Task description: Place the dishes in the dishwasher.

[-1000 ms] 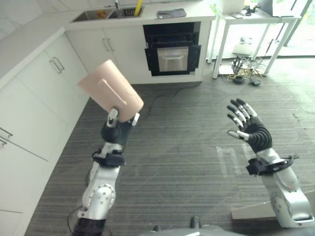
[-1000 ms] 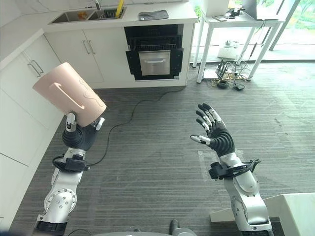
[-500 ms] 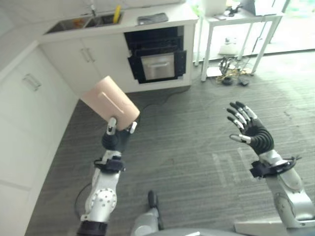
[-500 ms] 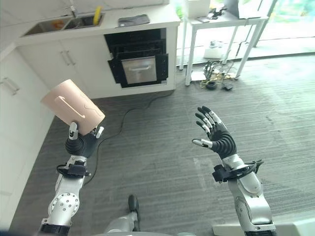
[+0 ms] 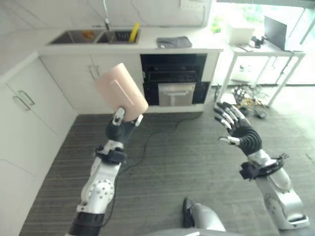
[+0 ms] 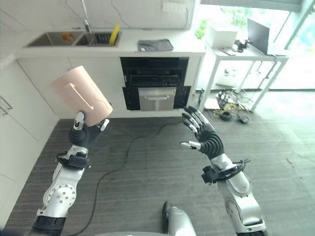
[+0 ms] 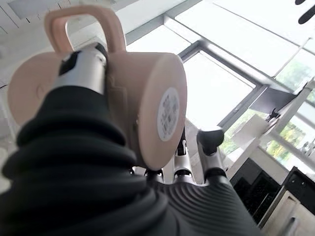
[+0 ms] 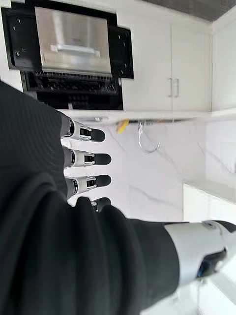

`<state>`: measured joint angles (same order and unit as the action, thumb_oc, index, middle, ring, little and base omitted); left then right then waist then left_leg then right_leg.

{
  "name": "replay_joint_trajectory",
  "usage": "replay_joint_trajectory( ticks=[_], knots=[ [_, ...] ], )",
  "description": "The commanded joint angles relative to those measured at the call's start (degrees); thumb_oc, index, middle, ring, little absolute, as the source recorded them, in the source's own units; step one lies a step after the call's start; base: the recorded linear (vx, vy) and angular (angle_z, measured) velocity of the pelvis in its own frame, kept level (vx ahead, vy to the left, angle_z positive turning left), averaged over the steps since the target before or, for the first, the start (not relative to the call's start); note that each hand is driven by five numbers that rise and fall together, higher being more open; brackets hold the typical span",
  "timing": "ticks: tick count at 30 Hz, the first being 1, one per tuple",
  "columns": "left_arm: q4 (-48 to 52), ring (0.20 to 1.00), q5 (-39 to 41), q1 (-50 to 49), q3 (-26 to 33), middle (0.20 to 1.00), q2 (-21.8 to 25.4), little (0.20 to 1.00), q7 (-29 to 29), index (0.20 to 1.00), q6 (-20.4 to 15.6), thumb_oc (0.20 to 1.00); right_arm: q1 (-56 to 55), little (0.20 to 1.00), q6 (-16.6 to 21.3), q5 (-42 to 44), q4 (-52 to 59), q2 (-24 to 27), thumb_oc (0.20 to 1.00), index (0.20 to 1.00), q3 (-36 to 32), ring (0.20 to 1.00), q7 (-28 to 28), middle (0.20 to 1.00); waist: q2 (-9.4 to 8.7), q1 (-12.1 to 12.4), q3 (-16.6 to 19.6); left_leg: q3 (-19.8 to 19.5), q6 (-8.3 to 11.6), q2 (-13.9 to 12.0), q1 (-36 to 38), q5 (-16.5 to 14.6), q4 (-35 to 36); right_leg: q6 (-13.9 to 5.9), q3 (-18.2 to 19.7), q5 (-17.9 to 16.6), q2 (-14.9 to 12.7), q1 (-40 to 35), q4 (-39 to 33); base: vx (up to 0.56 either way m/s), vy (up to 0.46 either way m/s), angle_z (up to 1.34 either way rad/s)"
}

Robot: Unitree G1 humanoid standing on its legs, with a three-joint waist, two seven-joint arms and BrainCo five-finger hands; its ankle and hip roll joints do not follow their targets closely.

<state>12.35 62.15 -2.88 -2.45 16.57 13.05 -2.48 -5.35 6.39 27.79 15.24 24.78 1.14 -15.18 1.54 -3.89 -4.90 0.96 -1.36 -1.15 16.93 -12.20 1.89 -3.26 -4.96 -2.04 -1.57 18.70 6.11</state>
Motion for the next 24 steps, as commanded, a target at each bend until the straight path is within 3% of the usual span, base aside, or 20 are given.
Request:
replay_joint_trajectory(
  ticks=[1, 5, 6, 10, 15, 18, 20, 23, 24],
  knots=[
    [5.04, 0.200, -1.74, 4.32, 0.56, 0.200, 3.15, 0.200, 0.22, 0.200, -2.32, 0.200, 3.73, 1.000, 3.42, 2.37, 5.44, -1.22, 1.000, 1.000, -1.23, 1.000, 0.84, 1.000, -2.80, -1.37, -3.74, 1.82, 0.54, 0.67, -4.65, 5.86, 3.11, -6.75, 1.81, -7.01, -8.15, -13.57, -7.91, 0.46, -0.621, 0.27],
    [5.66, 0.200, -0.52, 3.44, 1.37, 0.200, 2.97, 0.200, -0.83, 0.200, -3.39, 0.200, 6.44, 1.000, 2.79, 0.77, 5.46, -0.08, 1.000, 1.000, -0.10, 1.000, 0.62, 1.000, -2.45, -0.85, -1.89, 3.64, 3.11, -3.22, -2.29, 4.95, 1.28, -6.03, 0.01, -5.77, -6.72, -16.75, -10.64, 0.32, -0.446, -0.02],
    [6.09, 0.200, 0.17, 2.60, 1.97, 0.200, 2.78, 0.200, -0.30, 0.200, -3.36, 0.200, 6.54, 1.000, 2.29, 1.58, 6.00, 0.48, 1.000, 1.000, -0.15, 1.000, 0.32, 1.000, -2.26, -0.86, -1.29, 4.47, 4.01, -4.48, -2.02, 5.41, 0.01, -5.09, 0.42, -5.17, -5.63, -17.45, -10.76, 0.30, -0.353, -0.13],
    [6.84, 0.200, 1.21, 0.41, 3.03, 0.200, 1.84, 0.200, 1.35, 0.200, -2.78, 0.200, 5.35, 1.000, 1.61, 2.14, 6.42, 0.95, 1.000, 1.000, -0.84, 1.000, 0.34, 1.000, -2.13, -0.55, -0.73, 4.42, 6.09, -6.98, -5.73, 11.05, -8.46, -2.39, 1.26, -2.95, -2.63, -20.31, -11.02, 0.27, -0.352, -0.10],
    [6.15, 0.200, 3.06, -2.35, 4.11, 0.200, 1.30, 0.200, 4.97, 0.200, -2.65, 0.200, 1.75, 1.000, 2.52, 2.41, 6.61, 0.63, 1.000, 1.000, -2.09, 1.000, -1.49, 1.000, -3.01, -0.53, -0.94, 4.06, 6.23, -7.89, -9.99, 13.13, -19.06, -0.03, 1.67, -1.03, -0.91, -22.79, -10.94, 0.18, -0.279, -0.10],
    [5.81, 0.200, 3.50, -2.20, 3.74, 0.200, 0.78, 0.200, 6.53, 0.200, -1.61, 0.200, 0.87, 1.000, 3.15, 1.70, 5.87, 0.67, 1.000, 1.000, -2.82, 1.000, -1.17, 1.000, -3.96, -0.56, -1.75, 7.43, 6.40, -8.87, -14.23, 14.09, -25.84, 0.99, -0.81, -0.19, -1.27, -24.46, -11.11, 0.17, -0.205, -0.02],
    [5.24, 0.200, 3.97, -1.50, 2.96, 0.200, 1.19, 0.200, 7.34, 0.200, -0.93, 0.200, 1.23, 1.000, 3.09, 1.92, 5.28, 1.61, 1.000, 1.000, -3.48, 1.000, 0.26, 1.000, -3.68, -0.82, -2.19, 11.36, 5.64, -8.63, -12.79, 12.11, -16.90, 0.16, -3.37, 0.63, -1.66, -25.27, -11.11, 0.20, 0.045, 0.39],
    [4.37, 0.200, 5.17, -0.14, 1.94, 0.200, 1.50, 0.200, 6.41, 0.200, -2.41, 0.200, 0.92, 1.000, 3.70, 1.33, 4.75, 1.40, 1.000, 1.000, -3.62, 1.000, -0.11, 1.000, -1.59, -1.09, -2.93, 12.18, 7.40, -8.39, -12.22, 16.92, 1.99, -1.26, -3.53, 2.68, -1.79, -26.70, -11.11, 0.21, 0.244, 0.46],
    [4.34, 0.200, 4.92, -0.21, 1.73, 0.200, 1.20, 0.200, 6.25, 0.200, -2.61, 0.200, 0.50, 1.000, 3.57, 1.55, 4.86, 1.38, 1.000, 1.000, -3.93, 1.000, -0.73, 1.000, -1.41, -0.81, -3.02, 11.20, 7.80, -8.71, -13.44, 17.85, 3.11, -1.35, -3.52, 3.24, -1.84, -27.29, -11.11, 0.25, 0.233, 0.07]
  ],
)
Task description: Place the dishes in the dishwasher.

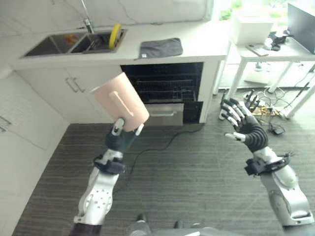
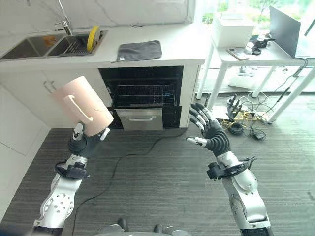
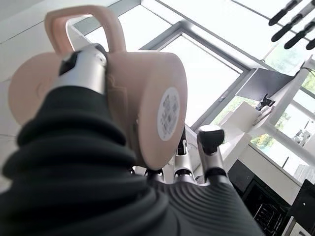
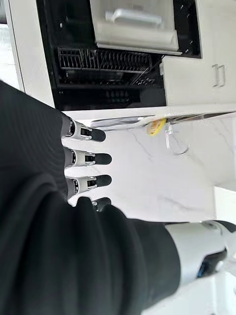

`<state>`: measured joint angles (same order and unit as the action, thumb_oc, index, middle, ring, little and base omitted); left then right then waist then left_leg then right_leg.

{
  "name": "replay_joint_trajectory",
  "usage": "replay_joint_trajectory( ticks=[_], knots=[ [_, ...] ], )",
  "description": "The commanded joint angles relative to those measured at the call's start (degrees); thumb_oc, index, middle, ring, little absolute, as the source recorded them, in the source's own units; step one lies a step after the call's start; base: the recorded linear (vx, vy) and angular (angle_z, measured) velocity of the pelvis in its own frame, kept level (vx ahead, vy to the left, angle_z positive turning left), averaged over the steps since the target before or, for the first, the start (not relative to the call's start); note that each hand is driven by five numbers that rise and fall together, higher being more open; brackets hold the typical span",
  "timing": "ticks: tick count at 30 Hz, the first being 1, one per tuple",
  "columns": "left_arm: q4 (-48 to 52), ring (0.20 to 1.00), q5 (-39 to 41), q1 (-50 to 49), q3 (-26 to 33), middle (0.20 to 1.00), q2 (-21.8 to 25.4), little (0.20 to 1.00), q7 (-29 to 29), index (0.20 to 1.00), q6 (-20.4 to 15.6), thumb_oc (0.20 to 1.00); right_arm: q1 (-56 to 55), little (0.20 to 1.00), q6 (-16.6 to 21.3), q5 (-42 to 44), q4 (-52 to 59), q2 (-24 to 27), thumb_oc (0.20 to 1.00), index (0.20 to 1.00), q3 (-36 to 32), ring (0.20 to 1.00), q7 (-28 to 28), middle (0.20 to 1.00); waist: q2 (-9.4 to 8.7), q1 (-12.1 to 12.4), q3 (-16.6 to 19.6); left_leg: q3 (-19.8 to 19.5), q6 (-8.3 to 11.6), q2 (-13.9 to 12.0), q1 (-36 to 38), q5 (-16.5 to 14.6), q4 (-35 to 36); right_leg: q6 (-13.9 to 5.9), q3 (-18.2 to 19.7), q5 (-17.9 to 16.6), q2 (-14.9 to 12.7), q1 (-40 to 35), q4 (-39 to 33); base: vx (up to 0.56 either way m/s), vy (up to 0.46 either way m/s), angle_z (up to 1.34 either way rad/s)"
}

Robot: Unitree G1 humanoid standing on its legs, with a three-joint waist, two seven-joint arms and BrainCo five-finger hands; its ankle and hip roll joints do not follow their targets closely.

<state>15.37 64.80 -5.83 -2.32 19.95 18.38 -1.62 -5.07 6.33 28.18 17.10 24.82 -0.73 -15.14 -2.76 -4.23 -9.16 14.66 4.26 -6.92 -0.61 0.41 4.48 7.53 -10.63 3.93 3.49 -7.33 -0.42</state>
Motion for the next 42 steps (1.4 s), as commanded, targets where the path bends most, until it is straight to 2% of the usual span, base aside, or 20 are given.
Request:
replay_joint_trajectory(
  ticks=[1, 3, 5, 7, 10, 13, 17, 19, 20, 21, 23, 25, 29, 31, 32, 33, 35, 36, 39, 42],
  knots=[
    [1.49, 0.200, 2.18, 2.34, 1.57, 0.200, -2.36, 0.200, 0.95, 0.200, -3.51, 0.200, -0.20, 1.000, 3.46, 1.26, 3.23, 1.48, 1.000, 1.000, -2.45, 1.000, -1.24, 1.000, 3.05, -0.17, 1.13, -3.24, 2.55, -3.42, 2.71, 6.10, 0.52, -12.05, 2.29, -2.21, -6.92, -1.87, -4.58, 0.27, 0.273, -0.17],
    [1.43, 0.200, 2.02, 0.78, 2.08, 0.200, -2.85, 0.200, 2.73, 0.200, -3.52, 0.200, -1.13, 1.000, 3.74, 1.49, 3.55, 1.74, 1.000, 1.000, -3.29, 1.000, -2.48, 1.000, 3.10, 0.68, 1.18, -2.17, 3.14, -4.24, -0.42, 7.59, 0.52, -12.60, 1.05, -0.86, -7.94, -4.41, -4.58, 0.30, 0.388, -0.29],
    [1.71, 0.200, 2.40, 0.87, 2.70, 0.200, -2.58, 0.200, 2.99, 0.200, -3.35, 0.200, -0.76, 1.000, 3.71, 1.88, 3.60, 1.97, 1.000, 1.000, -3.74, 1.000, -3.02, 1.000, 2.90, 1.41, 1.39, -2.51, 2.66, -3.96, -0.68, 6.90, 0.52, -13.39, 0.40, -0.31, -9.13, -5.51, -4.58, 0.28, 0.425, -0.15],
    [1.81, 0.200, 1.74, 2.56, 3.18, 0.200, -1.76, 0.200, 1.28, 0.200, -3.11, 0.200, -0.22, 1.000, 2.92, 5.76, 4.24, 1.36, 1.000, 1.000, -4.67, 1.000, -3.34, 1.000, 1.78, 2.39, 1.95, -2.80, 1.07, -1.69, -0.07, 5.19, 0.52, -16.23, -0.14, -0.67, -12.40, -7.57, -4.58, 0.36, 0.566, -0.23],
    [1.85, 0.200, -0.95, 6.36, 2.11, 0.200, -1.65, 0.200, 0.10, 0.200, -1.56, 0.200, 1.98, 1.000, 3.35, 4.46, 4.87, 0.13, 1.000, 1.000, -3.55, 1.000, -0.39, 1.000, -0.16, 4.70, 2.38, -5.65, -1.46, 1.98, -0.53, 3.79, 0.52, -17.96, -1.33, 0.00, -14.86, -6.95, 0.08, 0.31, 0.444, -0.22],
    [2.28, 0.200, -2.17, 6.15, 2.34, 0.200, -1.82, 0.200, -0.42, 0.200, -0.63, 0.200, 1.95, 1.000, 1.99, 4.05, 5.82, -1.23, 1.000, 1.000, -2.92, 1.000, -0.89, 1.000, -0.72, 5.40, 2.79, -6.56, -3.03, 3.74, 0.14, 2.78, 0.52, -18.28, -0.23, -1.55, -15.52, -5.54, 5.10, 0.26, 0.326, 0.24],
    [2.81, 0.200, -5.67, 5.78, 1.43, 0.200, -1.19, 0.200, -1.65, 0.200, -0.68, 0.200, 2.14, 1.000, 1.24, 3.61, 6.18, -2.01, 1.000, 1.000, -1.17, 1.000, -1.35, 1.000, -0.52, 6.28, 2.64, -7.53, -4.46, 4.55, 1.15, 1.84, 0.51, -17.82, -0.13, -2.75, -14.99, -2.52, 12.57, 0.17, 0.176, 0.01],
    [2.57, 0.200, -7.13, 6.58, 1.08, 0.200, -0.50, 0.200, -3.01, 0.200, -0.95, 0.200, 3.56, 1.000, 1.15, 2.83, 4.87, -2.16, 1.000, 1.000, 0.15, 1.000, -1.90, 1.000, -0.41, 6.86, 2.35, -7.99, -4.17, 4.60, 2.29, 1.35, 0.52, -17.23, -1.61, -2.36, -14.75, -1.83, 8.38, 0.17, -0.015, -0.43],
    [2.64, 0.200, -6.97, 6.92, 1.03, 0.200, 0.17, 0.200, -3.60, 0.200, -1.14, 0.200, 4.28, 1.000, 1.22, 3.58, 4.59, -1.60, 1.000, 1.000, 0.79, 1.000, -2.14, 1.000, -0.31, 6.75, 1.76, -7.44, -3.39, 4.02, 3.09, 1.14, 0.52, -17.27, -2.26, -3.68, -15.22, -1.37, 2.09, 0.15, -0.170, -0.40],
    [2.54, 0.200, -7.23, 7.04, 0.76, 0.200, 0.26, 0.200, -3.56, 0.200, -1.57, 0.200, 4.56, 1.000, 1.44, 3.66, 4.50, -1.56, 1.000, 1.000, 1.09, 1.000, -2.07, 1.000, -0.31, 6.36, 1.39, -7.17, -3.14, 3.79, 3.43, 0.92, 0.52, -17.48, -1.69, -5.57, -15.69, -0.56, -0.28, 0.18, -0.273, -0.23],
    [2.37, 0.200, -8.55, 7.76, -0.32, 0.200, 0.26, 0.200, -4.01, 0.200, -2.71, 0.200, 5.71, 1.000, 1.22, 3.10, 4.52, -2.08, 1.000, 1.000, 2.27, 1.000, -1.25, 1.000, -0.22, 4.96, 0.59, -6.79, -2.80, 2.98, 4.61, -0.13, 0.52, -18.22, 1.41, -10.15, -16.77, 2.09, -4.13, 0.17, -0.318, -0.28],
    [2.03, 0.200, -8.82, 8.25, -0.35, 0.200, 0.64, 0.200, -4.04, 0.200, -3.21, 0.200, 6.04, 1.000, 0.80, 3.14, 4.67, -2.53, 1.000, 1.000, 2.68, 1.000, -1.35, 1.000, 0.23, 3.45, 0.14, -6.79, -2.53, 1.46, 6.08, -1.24, 0.52, -18.59, 5.00, -12.62, -17.70, 5.22, -4.58, 0.23, -0.401, 0.19],
    [1.75, 0.200, -7.83, 8.71, -0.29, 0.200, 1.57, 0.200, -4.15, 0.200, -2.58, 0.200, 6.13, 1.000, 0.65, 3.99, 4.93, -2.87, 1.000, 1.000, 3.00, 1.000, -1.24, 1.000, 0.51, 2.08, -0.32, -8.23, -1.55, -2.16, 7.32, -2.05, -0.22, -18.53, 10.07, -12.08, -16.92, 6.43, -4.39, 0.25, -0.535, 0.40],
    [1.01, 0.200, -6.34, 8.60, 0.12, 0.200, 1.80, 0.200, -4.10, 0.200, -2.25, 0.200, 6.03, 1.000, 0.85, 4.58, 3.79, -2.87, 1.000, 1.000, 3.33, 1.000, -1.50, 1.000, 0.33, 2.46, -0.61, -7.67, -0.17, -4.83, 6.62, -1.45, -2.09, -18.99, 7.02, -9.91, -16.53, 5.62, -3.84, 0.26, -0.696, 0.59],
    [1.01, 0.200, -2.27, 6.54, 0.58, 0.200, 1.22, 0.200, -2.88, 0.200, -2.17, 0.200, 6.99, 1.000, -0.48, 4.92, 3.17, -1.41, 1.000, 1.000, 2.97, 1.000, -0.34, 1.000, 0.90, 1.88, -0.20, -6.14, 1.95, -7.90, 8.38, 0.01, -0.91, -17.71, 7.39, -8.59, -14.90, 5.59, -4.58, 0.31, -0.892, 0.48],
    [1.68, 0.200, -1.97, 4.19, 0.71, 0.200, 0.44, 0.200, -0.68, 0.200, -1.62, 0.200, 5.64, 1.000, -0.41, 3.82, 3.74, -0.65, 1.000, 1.000, 2.33, 1.000, 0.08, 1.000, 0.88, 1.48, 0.02, -5.43, 2.54, -8.98, 7.79, 0.15, -3.58, -16.35, 6.78, -8.36, -13.52, 4.92, -4.58, 0.32, -0.871, 0.54],
    [2.55, 0.200, 0.76, 1.78, 1.10, 0.200, -0.18, 0.200, 1.24, 0.200, -1.22, 0.200, 2.75, 1.000, 1.08, 4.75, 3.44, 1.72, 1.000, 1.000, 0.12, 1.000, -0.53, 1.000, 1.20, 0.73, -0.59, -4.22, 2.21, -7.88, 5.50, -0.11, -8.34, -14.98, 3.73, -7.26, -12.76, 3.36, -4.58, 0.19, -0.434, 0.61],
    [2.42, 0.200, 2.03, 2.07, 1.12, 0.200, -0.59, 0.200, 2.37, 0.200, -0.62, 0.200, 2.77, 1.000, 1.58, 3.89, 3.37, 1.86, 1.000, 1.000, -0.21, 1.000, 0.02, 1.000, 2.16, 0.42, -0.75, -3.14, 2.58, -6.89, 5.88, 1.32, -4.16, -15.28, 1.50, -6.67, -12.84, 2.83, -4.58, 0.09, -0.071, 0.56],
    [2.15, 0.200, 1.95, 3.55, 0.46, 0.200, -1.12, 0.200, 3.02, 0.200, 0.65, 0.200, 2.82, 1.000, 2.43, 2.33, 3.49, 1.16, 1.000, 1.000, -0.30, 1.000, 1.79, 1.000, 3.06, -0.09, -0.80, -1.13, 3.23, -6.47, 5.79, 3.90, -0.08, -15.70, -0.89, -5.94, -13.26, 2.08, -4.58, 0.02, 0.087, 0.52],
    [0.95, 0.200, 1.72, 5.72, -0.87, 0.200, -1.43, 0.200, 2.40, 0.200, -0.42, 0.200, 3.39, 1.000, 2.47, 2.27, 2.77, 1.28, 1.000, 1.000, -0.79, 1.000, 1.70, 1.000, 3.48, -0.84, -0.09, -2.55, 2.92, -5.79, 6.31, 2.97, 0.52, -16.03, -2.02, -5.65, -14.09, 1.49, -4.58, 0.03, 0.228, 0.41]
  ],
)
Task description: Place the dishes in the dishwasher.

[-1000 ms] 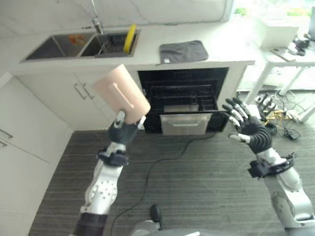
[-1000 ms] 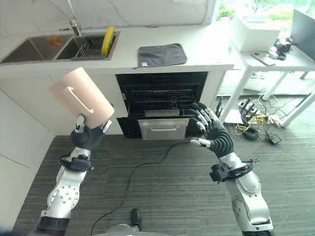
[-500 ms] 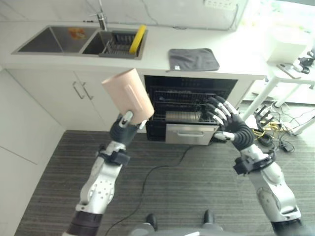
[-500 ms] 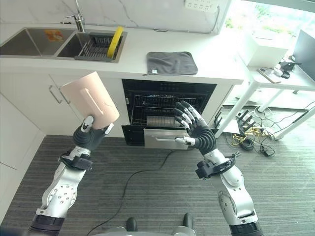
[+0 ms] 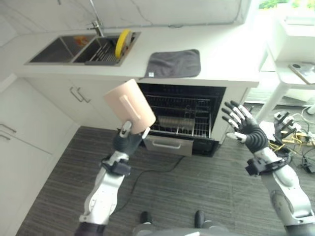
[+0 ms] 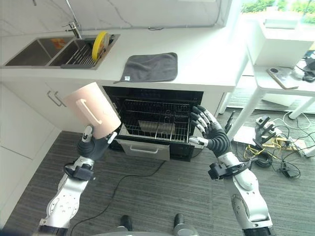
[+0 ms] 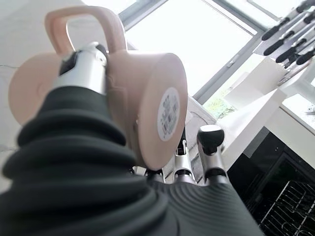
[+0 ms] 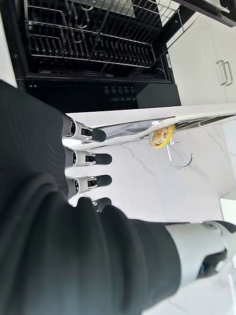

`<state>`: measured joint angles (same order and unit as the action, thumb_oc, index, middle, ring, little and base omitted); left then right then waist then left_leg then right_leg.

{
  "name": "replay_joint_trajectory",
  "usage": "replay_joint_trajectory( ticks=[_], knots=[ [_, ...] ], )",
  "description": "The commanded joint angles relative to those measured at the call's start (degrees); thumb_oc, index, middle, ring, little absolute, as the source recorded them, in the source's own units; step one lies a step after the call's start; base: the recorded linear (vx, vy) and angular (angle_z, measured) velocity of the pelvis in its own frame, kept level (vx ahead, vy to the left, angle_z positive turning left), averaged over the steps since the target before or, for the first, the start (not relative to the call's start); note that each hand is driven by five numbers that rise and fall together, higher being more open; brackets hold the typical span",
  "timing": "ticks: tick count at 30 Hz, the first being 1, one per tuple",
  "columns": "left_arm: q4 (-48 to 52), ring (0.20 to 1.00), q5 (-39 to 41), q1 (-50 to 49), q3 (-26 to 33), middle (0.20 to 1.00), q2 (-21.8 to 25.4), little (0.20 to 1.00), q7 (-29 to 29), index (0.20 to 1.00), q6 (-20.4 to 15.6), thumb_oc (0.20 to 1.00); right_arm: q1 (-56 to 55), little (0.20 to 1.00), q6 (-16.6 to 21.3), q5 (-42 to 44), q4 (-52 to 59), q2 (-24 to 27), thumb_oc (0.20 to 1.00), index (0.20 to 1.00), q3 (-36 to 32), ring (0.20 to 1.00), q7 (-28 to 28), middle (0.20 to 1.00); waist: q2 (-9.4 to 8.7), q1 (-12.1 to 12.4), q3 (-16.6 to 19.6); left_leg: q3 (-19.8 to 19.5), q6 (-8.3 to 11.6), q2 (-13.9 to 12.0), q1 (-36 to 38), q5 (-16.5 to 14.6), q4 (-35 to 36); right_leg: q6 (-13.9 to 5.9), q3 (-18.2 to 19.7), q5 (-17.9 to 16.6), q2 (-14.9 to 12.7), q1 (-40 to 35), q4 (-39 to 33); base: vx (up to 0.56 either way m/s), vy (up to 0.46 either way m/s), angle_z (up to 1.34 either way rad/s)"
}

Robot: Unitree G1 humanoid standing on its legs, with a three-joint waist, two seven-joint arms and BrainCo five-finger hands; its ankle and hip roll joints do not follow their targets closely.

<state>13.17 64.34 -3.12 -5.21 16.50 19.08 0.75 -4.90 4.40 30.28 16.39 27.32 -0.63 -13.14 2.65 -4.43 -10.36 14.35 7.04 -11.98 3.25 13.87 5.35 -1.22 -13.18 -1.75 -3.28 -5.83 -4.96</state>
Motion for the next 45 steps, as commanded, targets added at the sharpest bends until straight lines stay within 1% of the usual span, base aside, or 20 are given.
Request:
replay_joint_trajectory(
  ticks=[1, 3, 7, 11, 13, 14, 15, 16, 17, 18, 20, 21, 23, 26, 30, 34, 41, 42, 44, 45],
  knots=[
    [3.11, 0.200, 2.10, 3.19, 1.90, 0.200, 1.80, 0.200, 1.73, 0.200, -2.97, 0.200, 3.00, 1.000, 4.15, 0.32, 3.71, -1.55, 1.000, 1.000, -1.14, 1.000, -0.77, 1.000, -1.98, -0.74, 1.40, -2.48, -0.03, -0.43, 2.75, -10.92, -0.35, -7.54, 0.61, 0.07, -7.59, -0.25, -0.04, 0.07, 0.277, 0.04],
    [3.13, 0.200, 1.60, 3.48, 2.07, 0.200, 1.60, 0.200, 1.55, 0.200, -2.18, 0.200, 1.99, 1.000, 3.77, -0.35, 4.14, -2.81, 1.000, 1.000, -1.22, 1.000, -2.03, 1.000, -2.44, -0.71, 1.92, -2.37, -0.44, 0.26, 3.70, -11.95, -0.35, -8.45, -0.07, -0.21, -8.60, -1.00, -0.04, 0.10, 0.261, 0.04],
    [3.31, 0.200, 0.85, 3.49, 2.32, 0.200, 1.40, 0.200, 1.11, 0.200, -1.26, 0.200, 1.47, 1.000, 2.80, -0.84, 4.46, -3.28, 1.000, 1.000, -1.22, 1.000, -2.93, 1.000, -3.44, -0.02, 2.32, -2.43, -1.12, 1.43, 4.53, -13.23, -0.35, -9.73, -0.72, -0.75, -10.05, -1.44, -0.04, 0.05, 0.197, 0.03],
    [3.91, 0.200, -0.09, 3.43, 2.29, 0.200, 1.50, 0.200, 1.24, 0.200, -0.28, 0.200, 2.45, 1.000, 1.65, -0.67, 4.32, -3.75, 1.000, 1.000, -1.29, 1.000, -2.37, 1.000, -4.37, 1.40, 2.65, -3.17, -2.76, 3.95, 4.87, -14.46, -0.35, -11.17, -0.48, -1.72, -11.91, -2.02, -0.04, 0.03, 0.227, -0.12],
    [3.95, 0.200, -0.65, 3.22, 2.24, 0.200, 1.52, 0.200, 1.02, 0.200, 0.16, 0.200, 2.54, 1.000, 1.62, -0.62, 4.02, -4.38, 1.000, 1.000, -0.93, 1.000, -1.85, 1.000, -4.53, 1.65, 2.69, -3.76, -3.36, 4.75, 4.91, -14.91, -0.35, -11.20, 0.08, -1.96, -12.18, -2.11, 0.25, 0.03, 0.148, -0.06],
    [3.96, 0.200, -1.33, 3.01, 2.17, 0.200, 1.79, 0.200, 0.54, 0.200, 0.10, 0.200, 2.22, 1.000, 1.64, -0.23, 4.06, -4.83, 1.000, 1.000, -0.85, 1.000, -1.85, 1.000, -4.53, 1.62, 2.77, -4.05, -3.82, 5.16, 4.85, -15.19, -0.35, -11.00, 0.55, -1.68, -12.02, -1.87, 1.74, 0.02, 0.123, -0.04],
    [3.79, 0.200, -2.44, 2.84, 2.11, 0.200, 2.25, 0.200, 0.15, 0.200, 0.03, 0.200, 1.68, 1.000, 1.77, 0.44, 4.26, -5.15, 1.000, 1.000, -0.62, 1.000, -1.61, 1.000, -4.43, 1.40, 2.80, -4.29, -4.39, 5.40, 4.73, -15.28, -0.35, -10.75, 1.86, -1.03, -11.37, -0.76, 5.42, 0.02, 0.084, -0.06],
    [3.42, 0.200, -3.79, 2.76, 2.15, 0.200, 2.57, 0.200, 0.11, 0.200, -0.22, 0.200, 1.27, 1.000, 2.03, 0.73, 4.29, -5.29, 1.000, 1.000, -0.53, 1.000, -1.72, 1.000, -4.26, 1.21, 2.81, -4.38, -4.69, 5.27, 4.61, -15.08, -0.35, -10.53, 2.56, 0.21, -10.55, -0.33, 5.99, 0.01, 0.022, -0.13],
    [3.17, 0.200, -5.21, 2.82, 1.86, 0.200, 2.81, 0.200, -0.40, 0.200, -1.11, 0.200, 1.32, 1.000, 2.06, 0.43, 4.36, -5.56, 1.000, 1.000, -0.19, 1.000, -1.58, 1.000, -4.29, 1.08, 2.69, -4.27, -4.61, 5.09, 4.65, -15.07, -0.35, -10.32, 2.48, -0.08, -10.32, 0.06, 5.51, -0.02, -0.071, -0.23],
    [2.83, 0.200, -6.21, 3.52, 1.43, 0.200, 3.71, 0.200, -0.93, 0.200, -2.50, 0.200, 1.73, 1.000, 2.44, -0.06, 3.99, -5.85, 1.000, 1.000, 0.53, 1.000, -1.17, 1.000, -4.44, 0.88, 2.18, -4.22, -4.26, 4.96, 4.82, -15.32, -0.35, -10.51, 2.43, -1.77, -10.36, 1.46, 4.93, -0.02, -0.107, -0.26],
    [2.35, 0.200, -6.63, 4.75, 1.35, 0.200, 4.05, 0.200, -1.44, 0.200, -3.37, 0.200, 3.14, 1.000, 2.74, -0.88, 2.91, -5.78, 1.000, 1.000, 1.11, 1.000, -0.82, 1.000, -4.38, 0.92, 1.87, -3.38, -3.94, 4.33, 5.04, -15.15, -0.35, -10.50, 1.43, -1.75, -10.17, 0.78, 2.75, -0.01, -0.121, -0.27],
    [2.22, 0.200, -6.05, 5.38, 1.46, 0.200, 4.06, 0.200, -2.16, 0.200, -3.80, 0.200, 4.30, 1.000, 2.48, -0.80, 2.34, -4.81, 1.000, 1.000, 0.72, 1.000, 0.14, 1.000, -4.38, 0.81, 1.91, -2.48, -3.53, 3.68, 5.07, -14.83, -0.35, -10.18, 1.03, -2.21, -9.57, -0.06, 0.34, 0.01, -0.135, -0.21],
    [2.37, 0.200, -4.81, 5.40, 1.91, 0.200, 3.64, 0.200, -2.91, 0.200, -3.82, 0.200, 4.82, 1.000, 2.32, -0.33, 2.28, -4.33, 1.000, 1.000, 0.11, 1.000, 1.14, 1.000, -4.36, 0.75, 2.36, -1.67, -3.20, 2.95, 5.14, -14.53, -0.35, -9.75, 1.20, -1.79, -9.03, 0.01, -0.04, 0.03, -0.135, -0.06],
    [3.07, 0.200, -4.94, 3.36, 2.73, 0.200, 2.81, 0.200, -2.11, 0.200, -4.08, 0.200, 3.89, 1.000, 2.02, -0.66, 3.47, -4.48, 1.000, 1.000, -0.77, 1.000, 1.25, 1.000, -4.11, 0.79, 3.27, -0.63, -2.60, 1.93, 5.59, -14.40, -0.35, -9.11, 1.27, -1.04, -8.31, -0.42, -0.04, 0.06, -0.104, -0.02],
    [3.66, 0.200, -4.78, 0.97, 3.93, 0.200, 2.72, 0.200, -1.18, 0.200, -3.68, 0.200, 2.37, 1.000, 2.40, -0.65, 4.54, -4.36, 1.000, 1.000, -0.79, 1.000, 0.61, 1.000, -3.68, 0.68, 4.03, -0.59, -2.10, 1.31, 6.20, -14.28, -0.35, -8.31, 1.45, -0.27, -7.36, -1.05, -0.04, 0.06, -0.110, -0.02],
    [3.82, 0.200, -4.12, 0.73, 4.44, 0.200, 2.76, 0.200, -1.95, 0.200, -4.36, 0.200, 2.24, 1.000, 1.74, -1.04, 4.73, -4.06, 1.000, 1.000, -0.81, 1.000, -0.22, 1.000, -3.28, 0.31, 4.31, -0.51, -1.91, 1.30, 6.40, -14.20, -0.35, -8.25, 1.43, -0.17, -7.29, -1.18, -0.04, 0.01, -0.009, 0.01],
    [3.17, 0.200, -5.46, 1.86, 3.90, 0.200, 2.44, 0.200, -2.07, 0.200, -4.36, 0.200, 2.58, 1.000, 2.38, -1.42, 4.54, -4.22, 1.000, 1.000, -0.68, 1.000, 0.20, 1.000, -3.16, -0.05, 4.60, -0.74, -1.88, 1.57, 6.49, -14.53, -0.35, -8.71, 1.09, -0.49, -7.93, -0.98, -0.04, 0.00, 0.000, 0.00],
    [3.81, 0.200, -11.64, 1.83, 4.62, 0.200, 3.59, 0.200, -1.50, 0.200, -10.16, 0.200, 0.63, 1.000, 5.88, -0.28, 3.69, -4.64, 1.000, 1.000, -3.14, 1.000, 0.50, 1.000, -3.26, -0.29, 3.94, -13.47, -6.52, 12.62, 3.80, -17.71, -0.35, -6.46, 6.47, 1.65, -0.87, 7.09, 12.75, -0.04, -0.025, 0.00],
    [2.51, 0.200, -11.20, 2.91, 5.43, 0.200, 3.79, 0.200, -1.72, 0.200, -11.20, 0.200, 1.56, 1.000, 6.36, 0.80, 3.16, -5.23, 1.000, 1.000, -2.42, 1.000, 0.54, 1.000, -3.55, -0.05, 3.96, -13.35, -6.48, 12.43, 3.64, -17.66, -0.35, -6.52, 6.25, 0.97, -1.38, 7.06, 10.62, -0.09, -0.162, -0.07],
    [1.06, 0.200, -9.85, 4.82, 5.15, 0.200, 3.04, 0.200, -5.13, 0.200, -11.82, 0.200, 4.59, 1.000, 5.15, -0.87, 0.74, -5.53, 1.000, 1.000, -0.60, 1.000, 4.23, 1.000, -3.83, 0.70, 4.44, -12.28, -6.47, 12.50, 3.84, -18.05, -0.35, -5.82, 5.17, 0.23, -1.26, 3.35, 1.69, -0.13, -0.324, -0.02]
  ],
)
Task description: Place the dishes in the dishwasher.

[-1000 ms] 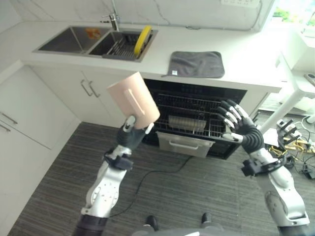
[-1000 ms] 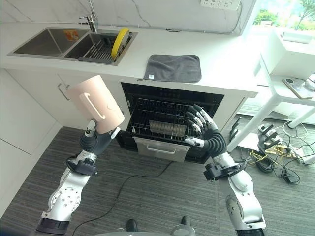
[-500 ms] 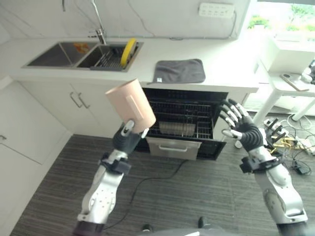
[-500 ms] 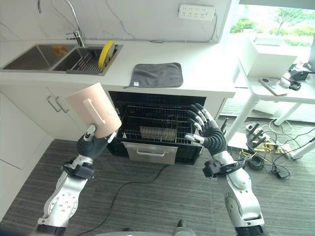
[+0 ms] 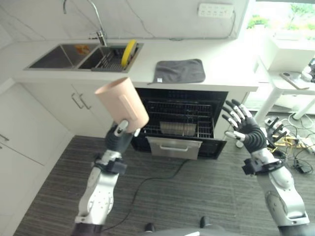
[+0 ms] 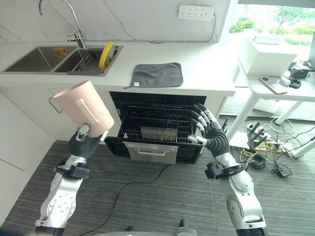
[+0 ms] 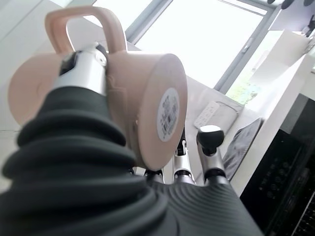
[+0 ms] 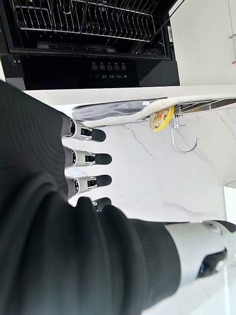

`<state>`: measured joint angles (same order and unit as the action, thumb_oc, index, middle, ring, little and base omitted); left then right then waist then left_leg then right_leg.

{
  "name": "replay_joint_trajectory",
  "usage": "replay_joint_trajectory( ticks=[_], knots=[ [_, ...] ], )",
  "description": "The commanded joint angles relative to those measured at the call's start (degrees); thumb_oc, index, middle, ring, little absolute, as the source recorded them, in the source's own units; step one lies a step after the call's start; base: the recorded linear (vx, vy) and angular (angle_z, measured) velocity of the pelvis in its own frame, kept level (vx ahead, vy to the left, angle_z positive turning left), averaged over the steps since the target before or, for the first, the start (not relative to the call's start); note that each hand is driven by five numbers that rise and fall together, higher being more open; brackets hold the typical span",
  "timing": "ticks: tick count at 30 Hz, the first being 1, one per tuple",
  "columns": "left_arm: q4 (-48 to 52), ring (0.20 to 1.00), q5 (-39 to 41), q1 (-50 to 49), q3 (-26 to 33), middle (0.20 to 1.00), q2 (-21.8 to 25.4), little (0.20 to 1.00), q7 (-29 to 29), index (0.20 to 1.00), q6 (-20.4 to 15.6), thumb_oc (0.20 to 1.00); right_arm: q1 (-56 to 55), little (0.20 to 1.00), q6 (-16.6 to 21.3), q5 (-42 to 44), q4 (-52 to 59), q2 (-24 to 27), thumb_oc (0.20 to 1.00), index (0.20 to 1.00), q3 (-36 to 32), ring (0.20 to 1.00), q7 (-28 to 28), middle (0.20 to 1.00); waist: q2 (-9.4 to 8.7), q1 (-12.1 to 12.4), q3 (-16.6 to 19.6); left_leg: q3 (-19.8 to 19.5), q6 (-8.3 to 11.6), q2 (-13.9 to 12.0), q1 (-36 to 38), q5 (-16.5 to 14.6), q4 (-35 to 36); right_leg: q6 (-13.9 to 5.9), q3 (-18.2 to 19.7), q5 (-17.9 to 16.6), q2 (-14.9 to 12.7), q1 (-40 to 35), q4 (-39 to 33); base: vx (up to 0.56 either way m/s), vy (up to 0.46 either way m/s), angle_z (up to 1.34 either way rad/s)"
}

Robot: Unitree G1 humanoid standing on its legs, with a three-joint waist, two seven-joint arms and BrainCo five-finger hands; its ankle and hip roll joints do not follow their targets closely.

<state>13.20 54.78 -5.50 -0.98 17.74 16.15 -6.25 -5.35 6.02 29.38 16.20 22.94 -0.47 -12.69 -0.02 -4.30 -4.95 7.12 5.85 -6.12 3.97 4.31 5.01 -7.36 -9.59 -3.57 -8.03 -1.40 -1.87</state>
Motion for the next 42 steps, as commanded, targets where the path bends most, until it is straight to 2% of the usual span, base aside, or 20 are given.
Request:
replay_joint_trajectory(
  ticks=[1, 6, 9, 10, 12, 14, 15, 16, 17, 18, 20, 22, 25, 27, 29, 33, 36, 37, 42],
  knots=[
    [1.62, 0.200, 0.39, 6.97, 1.04, 0.200, 1.22, 0.200, -2.37, 0.200, -4.46, 0.200, 5.81, 1.000, 3.66, 0.06, 1.14, -0.91, 1.000, 1.000, -0.22, 1.000, 3.45, 1.000, -1.24, 0.89, -0.52, -3.96, -5.25, 6.55, 3.05, -7.91, -0.01, 0.82, 1.83, 1.34, 3.95, -1.78, -2.67, -0.08, -0.343, -0.08],
    [1.42, 0.200, 1.94, 5.51, 1.20, 0.200, 1.00, 0.200, -1.02, 0.200, -4.77, 0.200, 4.11, 1.000, 3.79, -0.41, 1.40, -0.25, 1.000, 1.000, -0.53, 1.000, 2.55, 1.000, -1.06, 0.24, 0.29, 0.54, -4.96, 5.08, 4.93, -8.67, -0.01, 2.11, 3.03, 3.36, 6.27, -4.11, -3.13, 0.03, -0.203, -0.24],
    [1.30, 0.200, 2.40, 5.28, 1.04, 0.200, 0.88, 0.200, -0.65, 0.200, -4.04, 0.200, 3.49, 1.000, 3.81, 0.20, 1.15, -0.24, 1.000, 1.000, -0.97, 1.000, 1.78, 1.000, -0.98, -0.15, 0.08, 2.94, -4.10, 4.21, 5.76, -7.86, -0.39, 2.54, 3.30, 3.79, 6.76, -4.87, -3.13, 0.06, -0.162, -0.16],
    [1.31, 0.200, 2.63, 5.31, 0.97, 0.200, 1.05, 0.200, -0.78, 0.200, -3.74, 0.200, 3.28, 1.000, 3.53, 0.76, 1.39, 0.16, 1.000, 1.000, -1.20, 1.000, 1.35, 1.000, -1.15, -0.46, -0.16, 3.93, -3.50, 3.93, 5.25, -8.04, -2.72, 2.80, 3.47, 3.87, 6.79, -5.10, -3.13, 0.05, -0.210, -0.17],
    [1.43, 0.200, 3.02, 5.14, 0.68, 0.200, 1.23, 0.200, -0.43, 0.200, -3.36, 0.200, 2.44, 1.000, 3.08, 2.02, 1.91, 1.14, 1.000, 1.000, -1.81, 1.000, 0.12, 1.000, -1.97, -0.89, -1.17, 4.79, -1.33, 2.60, -0.09, -5.78, -15.53, 4.10, 3.94, 3.82, 6.60, -5.67, -3.13, 0.01, -0.215, 0.00],
    [1.86, 0.200, 1.58, 4.32, 0.24, 0.200, 0.93, 0.200, 0.68, 0.200, -3.51, 0.200, 2.03, 1.000, 3.35, 2.14, 2.00, 1.66, 1.000, 1.000, -1.77, 1.000, -0.75, 1.000, -2.35, -0.76, -2.44, 2.60, -0.31, 2.27, -6.05, -3.87, -27.10, 5.26, 4.76, 3.37, 6.40, -5.87, -3.11, 0.01, -0.116, 0.18],
    [1.83, 0.200, 1.12, 4.26, 0.12, 0.200, 0.88, 0.200, 0.80, 0.200, -3.62, 0.200, 2.08, 1.000, 3.55, 1.79, 1.83, 1.52, 1.000, 1.000, -1.60, 1.000, -0.86, 1.000, -2.23, -0.73, -2.60, 2.09, -0.20, 1.89, -7.01, -3.52, -27.41, 5.29, 4.79, 3.30, 6.52, -5.91, -3.10, 0.10, 0.000, 0.07],
    [1.74, 0.200, 0.66, 4.14, 0.05, 0.200, 1.20, 0.200, 1.67, 0.200, -3.76, 0.200, 2.75, 1.000, 3.73, 1.27, 0.99, 1.26, 1.000, 1.000, -0.89, 1.000, -0.99, 1.000, -2.08, -0.46, -3.01, 2.76, -0.44, 0.39, -6.85, -3.09, -22.32, 4.76, 5.14, 3.58, 6.52, -6.46, -3.13, 0.32, 0.292, -0.06],
    [2.02, 0.200, 1.92, 3.41, 0.63, 0.200, 2.20, 0.200, 2.51, 0.200, -4.37, 0.200, 3.25, 1.000, 3.50, 1.59, 0.68, 1.24, 1.000, 1.000, -0.77, 1.000, -1.56, 1.000, -0.55, -0.21, -2.90, 3.63, -0.08, -3.16, -2.76, -0.10, -2.48, 3.44, 5.14, 5.19, 6.27, -7.36, -3.13, 0.38, 0.365, -0.31],
    [2.09, 0.200, 2.44, 3.48, 1.01, 0.200, 2.53, 0.200, 2.21, 0.200, -4.19, 0.200, 3.02, 1.000, 3.41, 1.61, 0.92, 1.24, 1.000, 1.000, -1.00, 1.000, -2.00, 1.000, -0.08, -0.21, -2.94, 3.12, 0.40, -4.16, -2.91, 1.89, -0.01, 3.34, 5.30, 5.60, 6.19, -7.73, -3.13, 0.34, 0.397, -0.40],
    [0.56, 0.200, 2.78, 3.42, 1.34, 0.200, 2.59, 0.200, 3.27, 0.200, -4.79, 0.200, 2.24, 1.000, 3.50, 2.68, 0.87, 1.29, 1.000, 1.000, -1.48, 1.000, -3.41, 1.000, 0.51, -0.25, -3.15, 1.75, 1.60, -5.56, -5.40, 4.17, -0.01, 3.24, 5.23, 6.56, 5.93, -8.98, -3.13, 0.18, 0.242, -0.17],
    [0.19, 0.200, 3.13, 2.90, 1.50, 0.200, 2.28, 0.200, 3.89, 0.200, -4.83, 0.200, 1.44, 1.000, 3.57, 2.72, 0.84, 2.10, 1.000, 1.000, -2.31, 1.000, -4.17, 1.000, 0.55, 0.15, -2.88, 0.11, 1.37, -5.30, -5.82, 3.20, -0.01, 2.95, 5.61, 7.52, 5.11, -9.72, -3.13, 0.24, 0.295, 0.00],
    [0.81, 0.200, 3.80, 3.46, 1.92, 0.200, 1.93, 0.200, 4.16, 0.200, -3.87, 0.200, 0.91, 1.000, 3.47, 3.35, 1.67, 3.24, 1.000, 1.000, -3.32, 1.000, -3.69, 1.000, 0.74, -0.25, -2.28, 2.72, 1.37, -4.98, -4.78, 2.06, -0.01, 1.80, 3.99, 7.70, 3.03, -10.65, -3.13, 0.26, 0.323, -0.45],
    [0.68, 0.200, 4.16, 4.79, 1.30, 0.200, 1.89, 0.200, 3.17, 0.200, -3.15, 0.200, 1.14, 1.000, 3.14, 3.83, 2.07, 2.61, 1.000, 1.000, -3.46, 1.000, -2.81, 1.000, 0.66, -0.22, -1.68, 2.35, 1.02, -4.30, -4.25, 1.10, -0.01, 0.50, 2.79, 7.25, 1.40, -11.14, -3.13, 0.26, 0.273, -0.18],
    [-0.14, 0.200, 3.26, 7.34, 0.49, 0.200, 1.65, 0.200, 2.30, 0.200, -1.92, 0.200, 1.91, 1.000, 2.85, 2.65, 2.60, 1.43, 1.000, 1.000, -2.73, 1.000, -1.06, 1.000, 0.09, 0.12, -1.04, 1.94, 0.25, -2.85, -3.56, -0.05, -0.01, -1.19, 1.00, 6.41, -0.85, -11.40, -3.13, 0.26, 0.260, 0.04],
    [0.19, 0.200, 2.83, 7.68, 0.69, 0.200, 1.39, 0.200, 2.33, 0.200, -0.15, 0.200, 1.93, 1.000, 1.61, 0.79, 3.30, 0.18, 1.000, 1.000, -2.07, 1.000, 0.23, 1.000, -0.84, 1.05, -0.41, 1.75, -1.04, -1.22, -2.54, -1.48, -0.01, -2.57, -0.31, 5.53, -2.87, -11.22, -2.78, 0.19, 0.166, 0.19],
    [0.84, 0.200, 2.60, 7.19, 0.45, 0.200, 1.56, 0.200, 1.91, 0.200, 0.57, 0.200, 1.93, 1.000, 1.07, 1.21, 3.36, -0.08, 1.000, 1.000, -2.31, 1.000, 0.45, 1.000, -1.43, 1.83, -0.24, 1.19, -1.84, -0.33, -2.44, -2.24, -0.01, -2.92, -0.33, 5.39, -3.31, -11.44, -2.79, 0.15, 0.122, 0.06],
    [1.00, 0.200, 2.77, 6.87, 0.19, 0.200, 1.86, 0.200, 1.86, 0.200, 1.24, 0.200, 2.10, 1.000, 0.88, 1.63, 3.62, -0.09, 1.000, 1.000, -2.42, 1.000, 1.25, 1.000, -1.72, 2.33, -0.18, 0.72, -2.67, 0.19, -2.53, -2.30, -0.01, -3.17, 0.27, 5.16, -3.41, -11.16, -2.21, 0.11, 0.142, -0.01],
    [2.43, 0.200, 1.30, 5.93, -0.27, 0.200, 2.19, 0.200, 1.58, 0.200, 2.44, 0.200, 1.50, 1.000, 0.98, 1.39, 4.00, -0.41, 1.000, 1.000, -2.32, 1.000, 1.43, 1.000, -2.23, 2.50, -0.11, 0.72, -4.41, 2.06, -1.54, -3.67, -0.01, -3.87, 1.47, 5.58, -3.93, -10.59, 1.36, 0.12, 0.193, -0.06]
  ],
)
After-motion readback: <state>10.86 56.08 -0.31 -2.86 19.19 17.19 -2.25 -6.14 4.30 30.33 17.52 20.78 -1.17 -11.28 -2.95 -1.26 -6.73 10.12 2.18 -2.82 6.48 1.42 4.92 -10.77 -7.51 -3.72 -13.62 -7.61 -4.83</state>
